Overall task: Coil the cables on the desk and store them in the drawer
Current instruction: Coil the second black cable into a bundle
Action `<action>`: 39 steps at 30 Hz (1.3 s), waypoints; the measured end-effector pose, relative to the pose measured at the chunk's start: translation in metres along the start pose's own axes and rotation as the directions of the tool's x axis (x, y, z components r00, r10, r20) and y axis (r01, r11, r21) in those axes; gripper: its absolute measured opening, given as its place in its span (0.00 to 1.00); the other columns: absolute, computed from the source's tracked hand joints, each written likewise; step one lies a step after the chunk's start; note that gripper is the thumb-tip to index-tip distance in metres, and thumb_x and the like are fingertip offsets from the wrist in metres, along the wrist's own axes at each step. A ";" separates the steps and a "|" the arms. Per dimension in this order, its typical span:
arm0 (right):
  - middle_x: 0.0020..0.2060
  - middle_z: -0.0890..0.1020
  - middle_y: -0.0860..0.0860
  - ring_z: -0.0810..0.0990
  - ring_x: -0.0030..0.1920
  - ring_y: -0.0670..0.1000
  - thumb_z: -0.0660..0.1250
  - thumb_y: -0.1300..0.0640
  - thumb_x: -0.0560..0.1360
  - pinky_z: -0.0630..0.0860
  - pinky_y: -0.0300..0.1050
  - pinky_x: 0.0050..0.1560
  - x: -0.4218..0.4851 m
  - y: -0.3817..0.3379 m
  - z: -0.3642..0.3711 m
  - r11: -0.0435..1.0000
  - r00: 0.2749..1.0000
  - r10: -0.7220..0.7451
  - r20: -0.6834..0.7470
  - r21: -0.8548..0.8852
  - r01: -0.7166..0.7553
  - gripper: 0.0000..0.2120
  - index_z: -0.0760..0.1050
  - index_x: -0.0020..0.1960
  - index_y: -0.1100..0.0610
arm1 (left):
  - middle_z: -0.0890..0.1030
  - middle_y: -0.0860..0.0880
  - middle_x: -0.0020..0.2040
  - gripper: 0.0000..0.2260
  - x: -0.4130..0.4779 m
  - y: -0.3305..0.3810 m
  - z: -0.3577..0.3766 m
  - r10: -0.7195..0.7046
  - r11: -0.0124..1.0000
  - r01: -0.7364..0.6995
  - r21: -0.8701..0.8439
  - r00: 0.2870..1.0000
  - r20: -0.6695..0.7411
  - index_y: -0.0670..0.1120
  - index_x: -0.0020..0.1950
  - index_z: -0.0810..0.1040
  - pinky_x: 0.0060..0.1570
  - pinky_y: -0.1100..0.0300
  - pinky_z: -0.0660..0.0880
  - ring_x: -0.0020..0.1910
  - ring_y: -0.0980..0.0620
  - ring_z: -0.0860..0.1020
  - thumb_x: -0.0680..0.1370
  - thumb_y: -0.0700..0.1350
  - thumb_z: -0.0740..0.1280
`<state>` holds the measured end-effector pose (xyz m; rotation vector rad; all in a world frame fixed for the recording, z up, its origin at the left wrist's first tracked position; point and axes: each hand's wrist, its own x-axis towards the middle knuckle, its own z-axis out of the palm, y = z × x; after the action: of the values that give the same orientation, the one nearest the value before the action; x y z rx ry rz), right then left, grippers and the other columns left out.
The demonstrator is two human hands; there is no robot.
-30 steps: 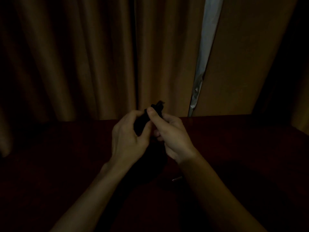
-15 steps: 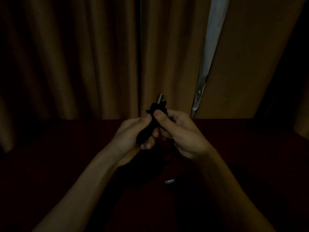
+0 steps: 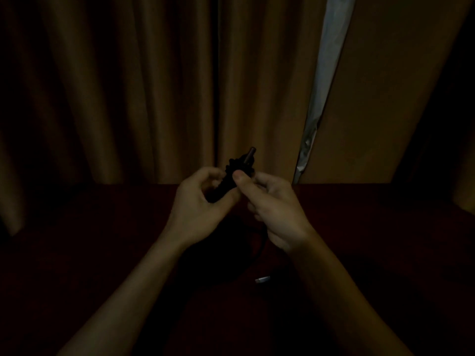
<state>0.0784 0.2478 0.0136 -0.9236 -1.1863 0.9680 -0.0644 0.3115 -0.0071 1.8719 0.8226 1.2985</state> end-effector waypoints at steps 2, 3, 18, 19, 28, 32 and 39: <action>0.31 0.78 0.49 0.78 0.27 0.42 0.63 0.58 0.83 0.73 0.32 0.28 -0.003 -0.008 0.000 0.999 0.997 0.027 0.074 0.032 -0.029 0.15 0.78 0.60 0.69 | 0.84 0.45 0.44 0.15 0.002 0.002 -0.006 -0.140 0.914 0.216 -0.343 0.962 0.234 0.43 0.58 0.80 0.31 0.56 0.73 0.35 0.49 0.81 0.79 0.53 0.69; 0.32 0.76 0.54 0.77 0.26 0.45 0.63 0.58 0.84 0.74 0.34 0.27 -0.004 -0.011 -0.002 0.998 0.994 0.039 0.103 0.052 -0.044 0.15 0.76 0.61 0.70 | 0.83 0.43 0.44 0.17 0.002 0.005 -0.007 -0.162 0.834 0.309 -0.457 0.929 0.332 0.43 0.61 0.80 0.29 0.59 0.70 0.33 0.49 0.79 0.81 0.55 0.65; 0.32 0.78 0.41 0.67 0.28 0.44 0.67 0.49 0.81 0.61 0.35 0.25 0.002 -0.002 0.001 0.995 0.997 0.081 0.009 -0.065 -0.081 0.08 0.79 0.49 0.53 | 0.85 0.61 0.48 0.09 -0.004 0.007 0.007 0.116 0.992 -0.126 -0.020 0.956 -0.270 0.53 0.56 0.83 0.48 0.70 0.76 0.50 0.63 0.83 0.77 0.45 0.75; 0.30 0.76 0.42 0.66 0.26 0.43 0.68 0.49 0.81 0.60 0.34 0.24 0.001 -0.001 0.004 0.997 0.997 0.079 -0.014 -0.023 -0.079 0.09 0.80 0.51 0.54 | 0.85 0.60 0.49 0.10 -0.006 0.007 0.008 0.212 0.977 -0.194 0.093 0.941 -0.265 0.51 0.57 0.83 0.49 0.70 0.76 0.50 0.63 0.82 0.77 0.46 0.75; 0.29 0.76 0.52 0.73 0.22 0.42 0.61 0.55 0.84 0.70 0.33 0.24 -0.001 -0.012 -0.002 0.999 0.995 0.006 0.096 0.049 -0.010 0.16 0.76 0.59 0.69 | 0.83 0.42 0.40 0.15 -0.002 0.014 -0.002 -0.166 0.841 0.264 -0.472 0.957 0.238 0.41 0.57 0.77 0.30 0.60 0.74 0.33 0.48 0.80 0.79 0.51 0.69; 0.33 0.75 0.50 0.65 0.23 0.41 0.65 0.45 0.79 0.58 0.34 0.23 0.003 -0.010 -0.016 0.994 0.990 -0.016 0.139 -0.106 0.031 0.17 0.80 0.57 0.57 | 0.83 0.41 0.42 0.17 0.000 0.021 -0.007 -0.208 0.760 0.338 -0.554 0.935 0.285 0.40 0.60 0.79 0.28 0.63 0.72 0.32 0.50 0.78 0.79 0.52 0.65; 0.38 0.82 0.43 0.70 0.30 0.43 0.65 0.50 0.83 0.67 0.35 0.29 0.004 -0.003 -0.010 0.997 0.998 0.039 0.054 -0.072 -0.035 0.14 0.79 0.64 0.57 | 0.87 0.52 0.46 0.11 -0.001 0.018 0.006 -0.095 0.930 0.050 -0.363 0.990 -0.106 0.49 0.56 0.84 0.40 0.65 0.78 0.42 0.57 0.84 0.74 0.41 0.74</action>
<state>0.0894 0.2495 0.0165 -0.9836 -1.2609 0.9917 -0.0573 0.3001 0.0059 1.4723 0.6549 1.4200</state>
